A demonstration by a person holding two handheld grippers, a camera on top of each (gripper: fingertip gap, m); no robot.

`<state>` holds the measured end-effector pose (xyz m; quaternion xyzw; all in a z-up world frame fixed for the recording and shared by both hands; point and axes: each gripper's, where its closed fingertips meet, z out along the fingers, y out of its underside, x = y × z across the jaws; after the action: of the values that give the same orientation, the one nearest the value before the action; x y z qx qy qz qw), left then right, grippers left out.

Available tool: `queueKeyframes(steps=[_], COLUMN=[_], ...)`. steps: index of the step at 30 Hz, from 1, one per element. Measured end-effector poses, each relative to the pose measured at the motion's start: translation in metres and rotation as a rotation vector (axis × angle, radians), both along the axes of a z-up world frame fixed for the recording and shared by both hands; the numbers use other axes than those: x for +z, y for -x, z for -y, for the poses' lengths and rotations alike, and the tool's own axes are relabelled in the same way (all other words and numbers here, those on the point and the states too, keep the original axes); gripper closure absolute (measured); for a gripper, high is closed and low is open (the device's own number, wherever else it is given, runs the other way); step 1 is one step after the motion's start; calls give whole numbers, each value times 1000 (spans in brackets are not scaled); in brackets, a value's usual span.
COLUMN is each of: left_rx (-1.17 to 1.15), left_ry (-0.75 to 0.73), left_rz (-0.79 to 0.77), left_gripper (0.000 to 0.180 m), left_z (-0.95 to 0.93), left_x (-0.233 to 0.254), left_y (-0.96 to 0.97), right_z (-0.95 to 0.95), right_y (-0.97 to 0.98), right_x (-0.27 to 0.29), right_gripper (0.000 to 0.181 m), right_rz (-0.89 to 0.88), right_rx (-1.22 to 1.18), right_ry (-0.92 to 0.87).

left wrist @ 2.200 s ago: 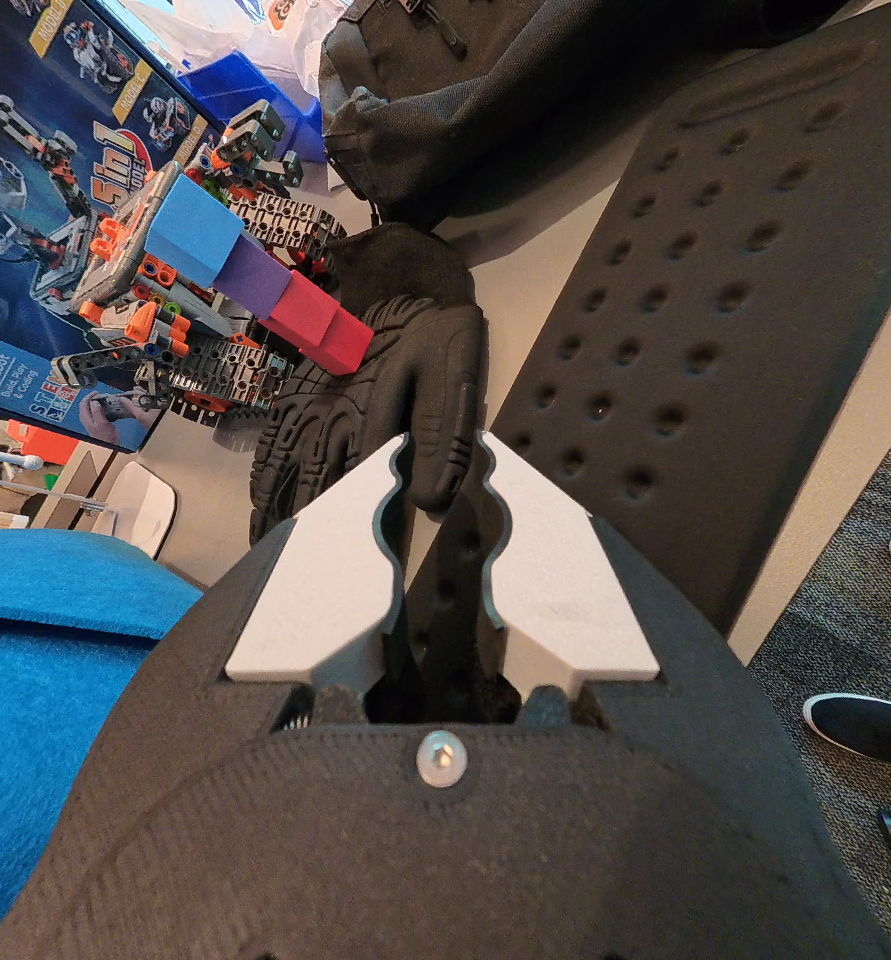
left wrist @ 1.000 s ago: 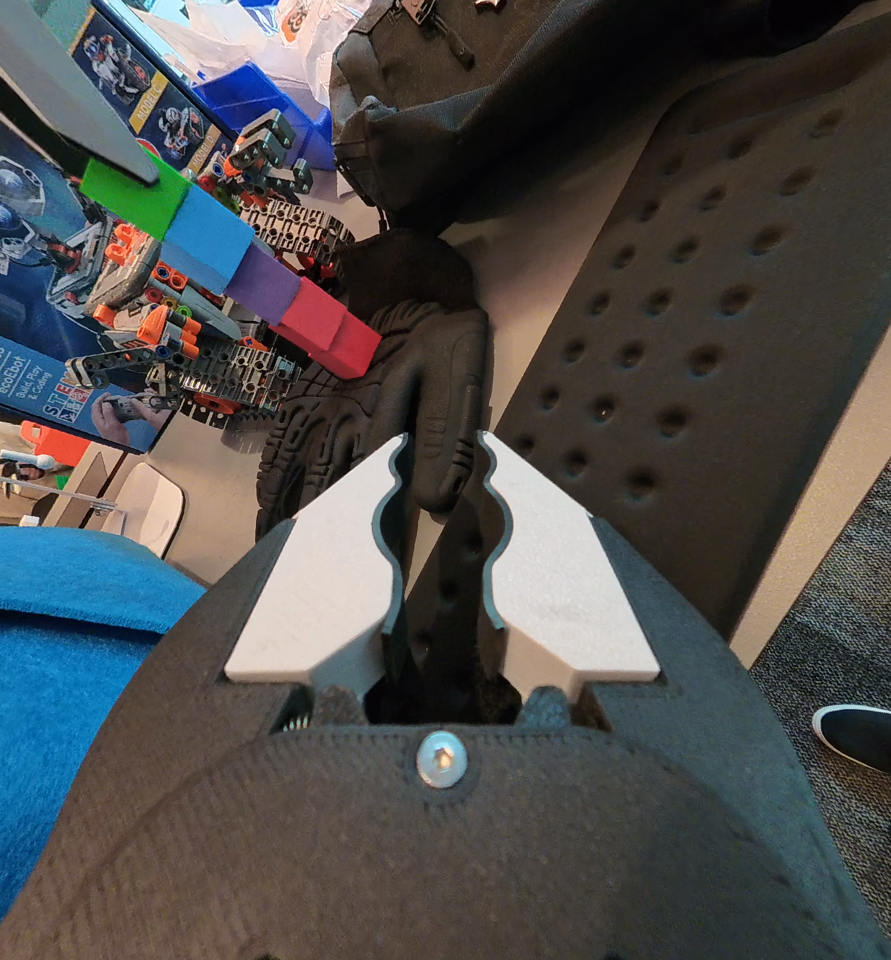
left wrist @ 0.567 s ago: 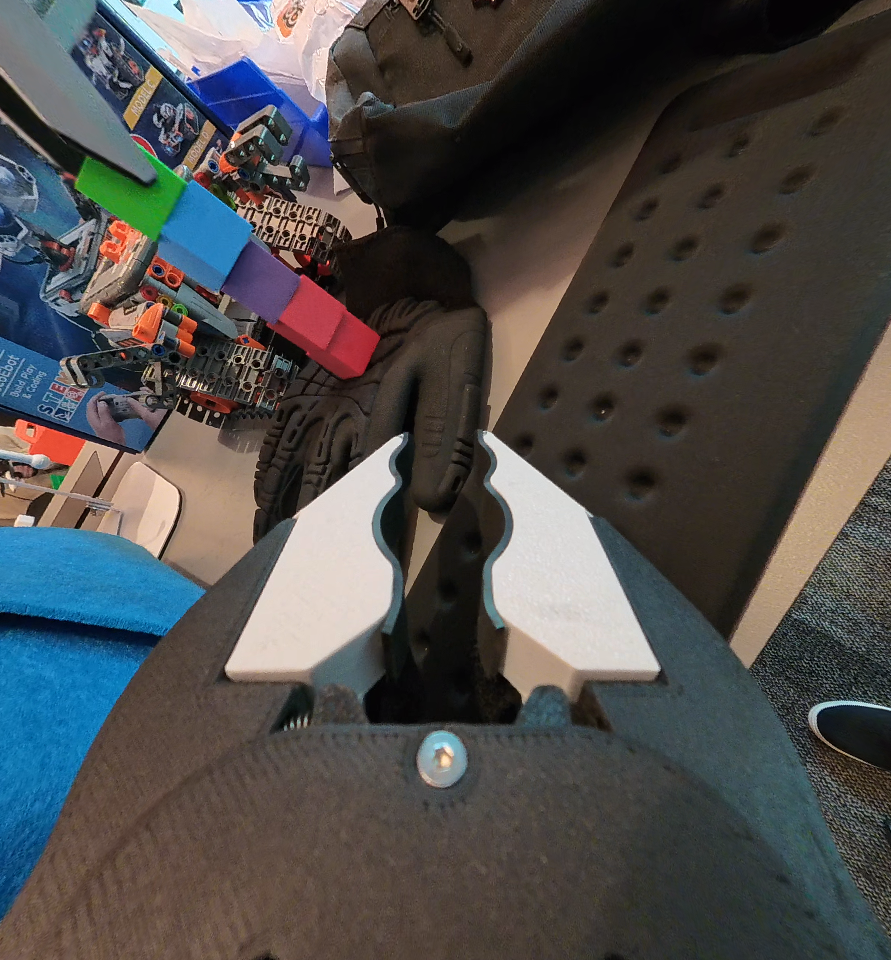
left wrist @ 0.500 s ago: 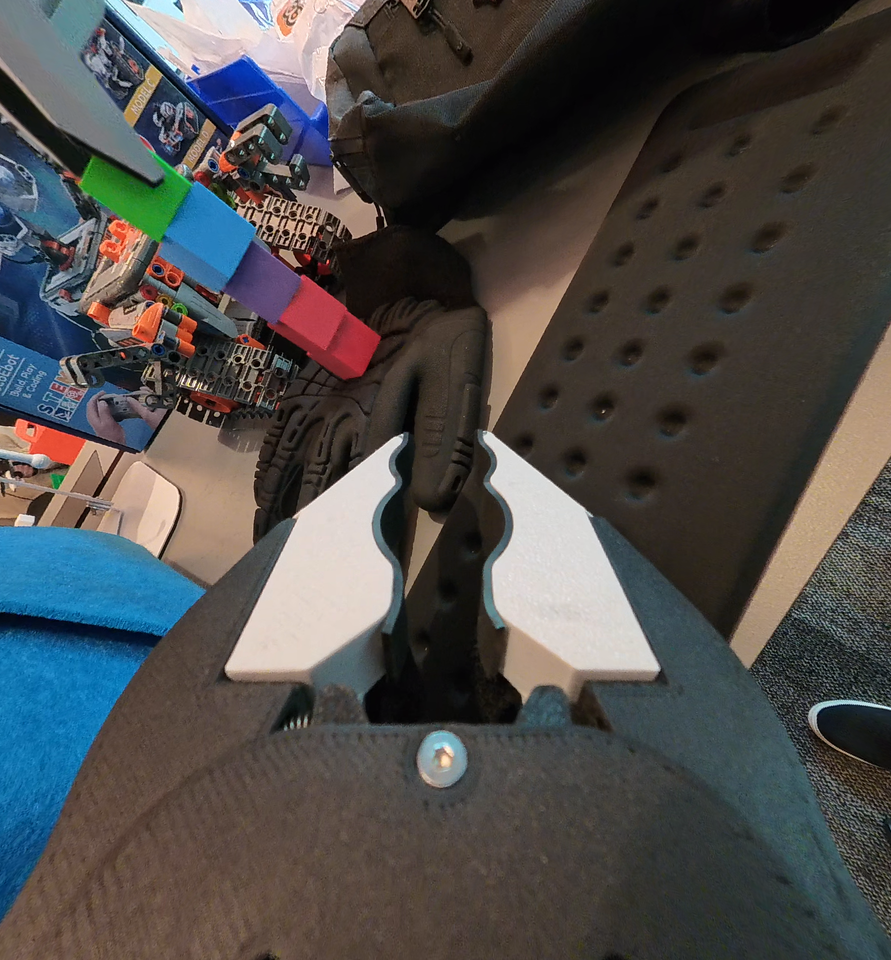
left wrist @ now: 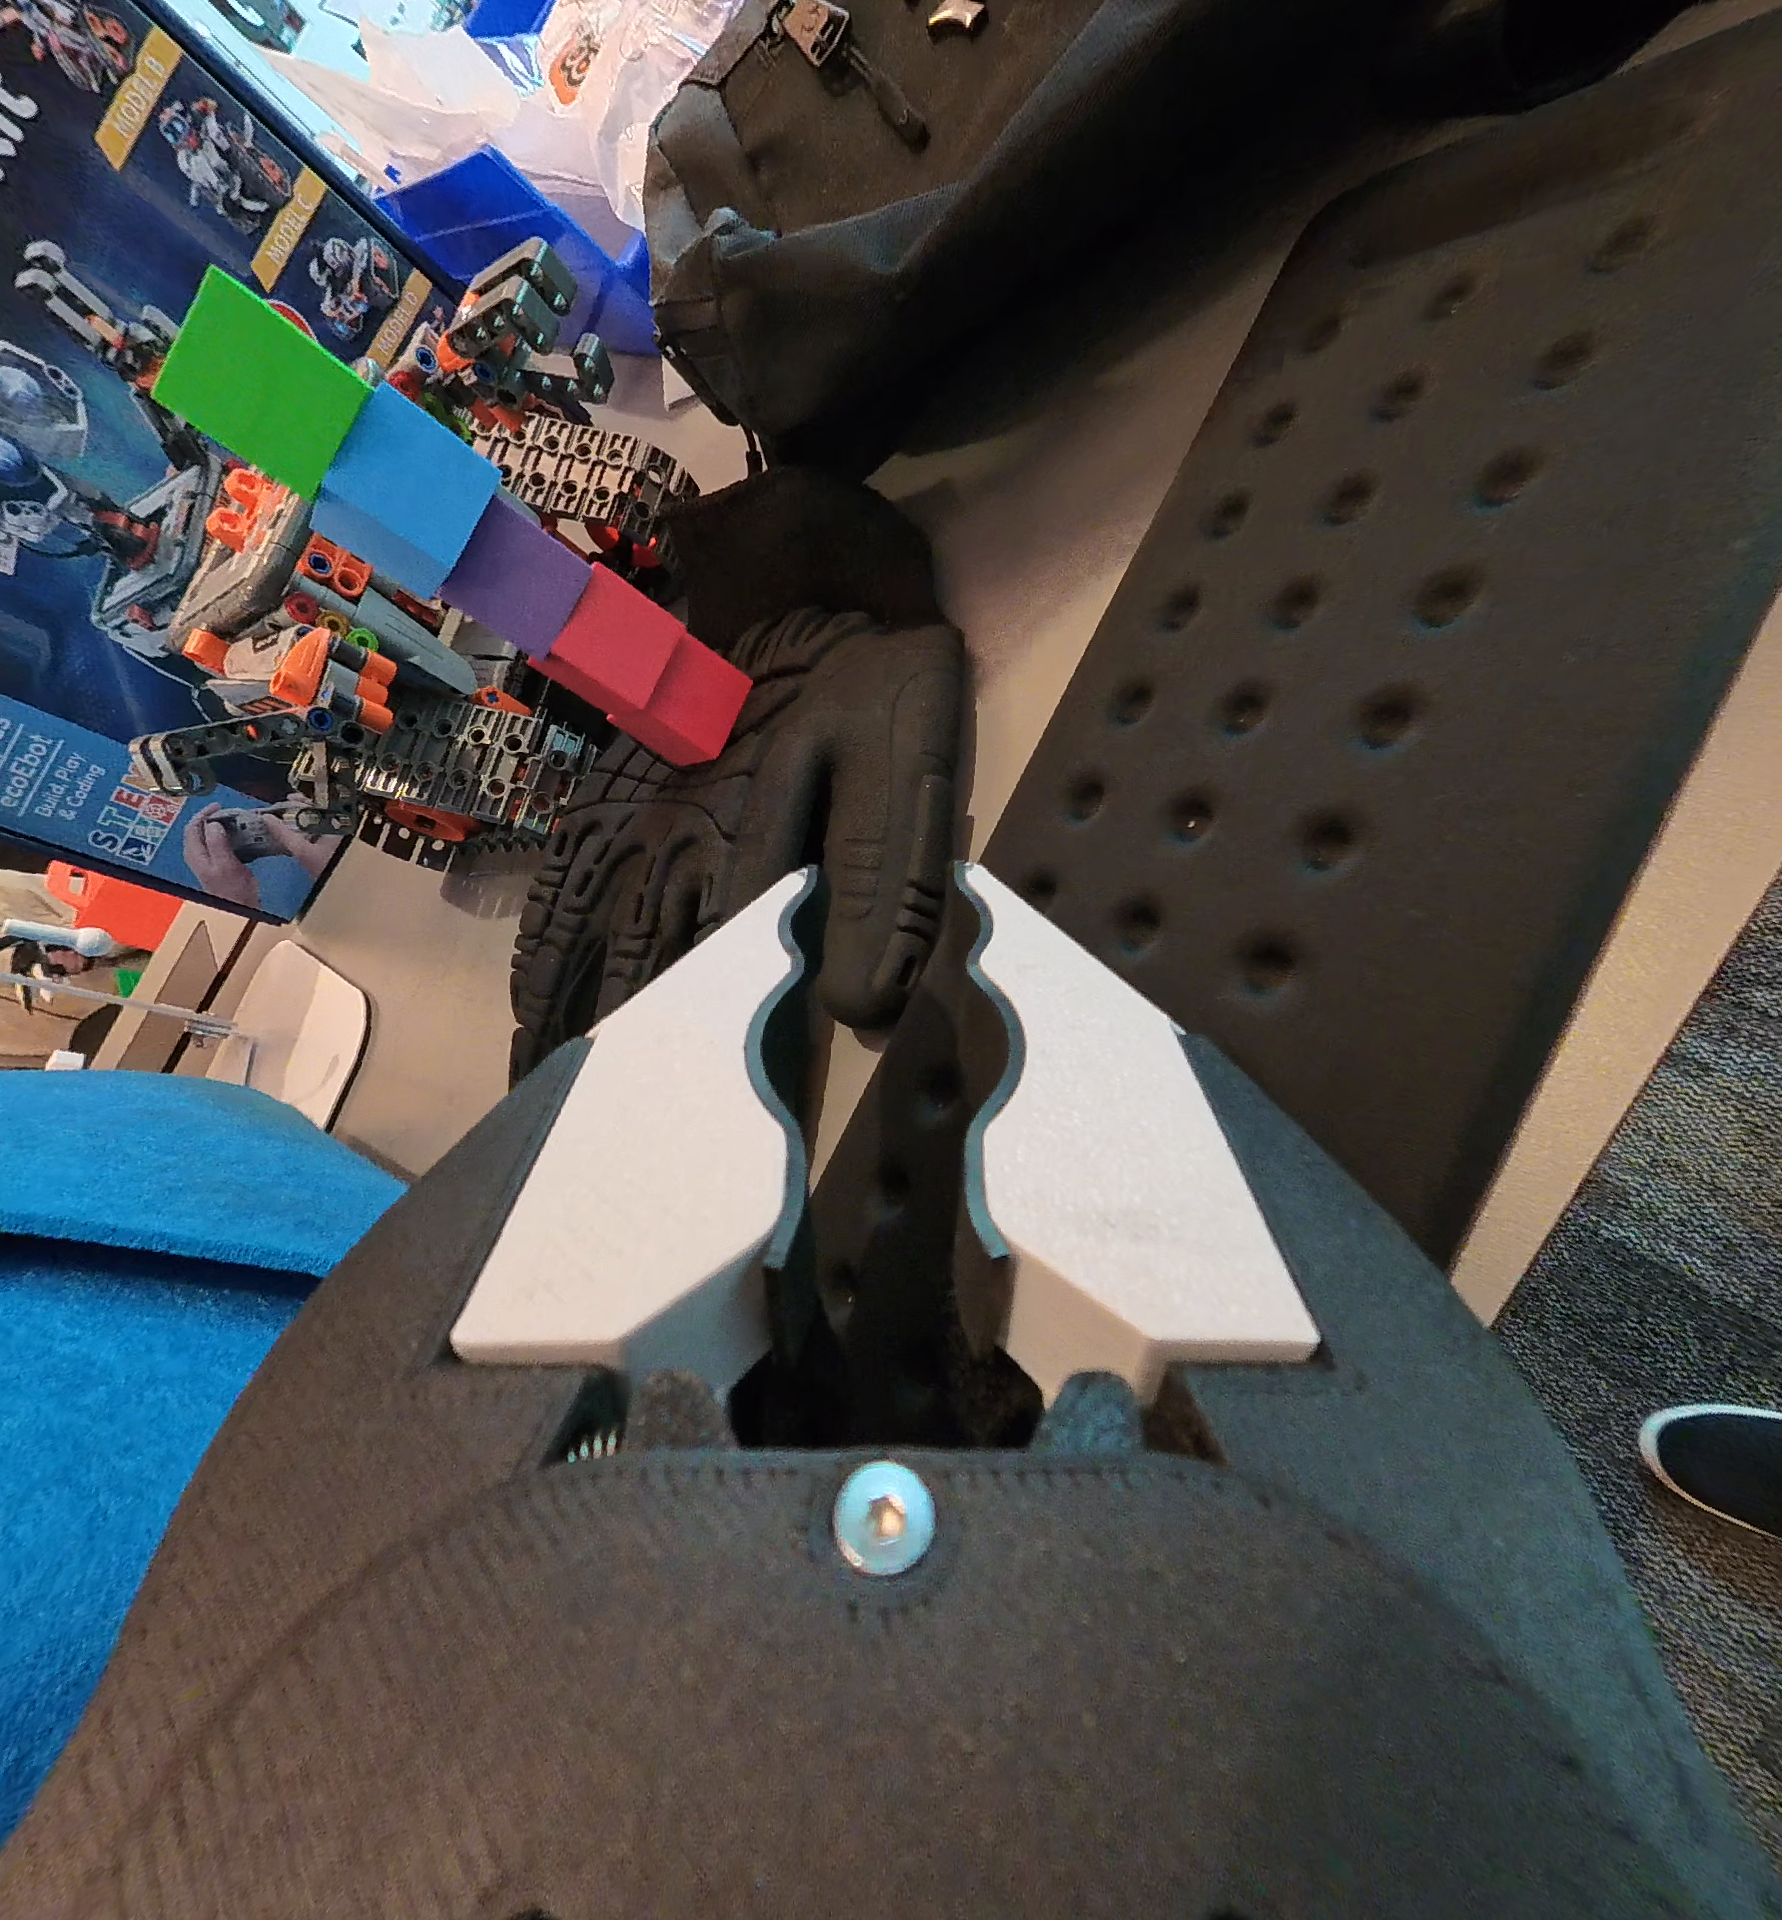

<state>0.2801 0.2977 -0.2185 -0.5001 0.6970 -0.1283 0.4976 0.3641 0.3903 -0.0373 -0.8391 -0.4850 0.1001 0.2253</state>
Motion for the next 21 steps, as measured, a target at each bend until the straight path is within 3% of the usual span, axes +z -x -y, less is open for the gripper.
queueKeyframes(steps=[5, 8, 21], left_rx=[6, 4, -44], left_ry=[6, 5, 19], left_rz=[-1, 8, 76], left_gripper=[157, 157, 155], left_z=[-1, -1, 6], left_x=[0, 1, 11], left_y=[0, 0, 2], right_z=[-17, -27, -48], right_y=[58, 99, 164], right_x=[84, 111, 98], right_gripper=[134, 134, 134], right_rz=[-16, 9, -31], right_rx=[132, 220, 257], right_ry=[-228, -276, -348])
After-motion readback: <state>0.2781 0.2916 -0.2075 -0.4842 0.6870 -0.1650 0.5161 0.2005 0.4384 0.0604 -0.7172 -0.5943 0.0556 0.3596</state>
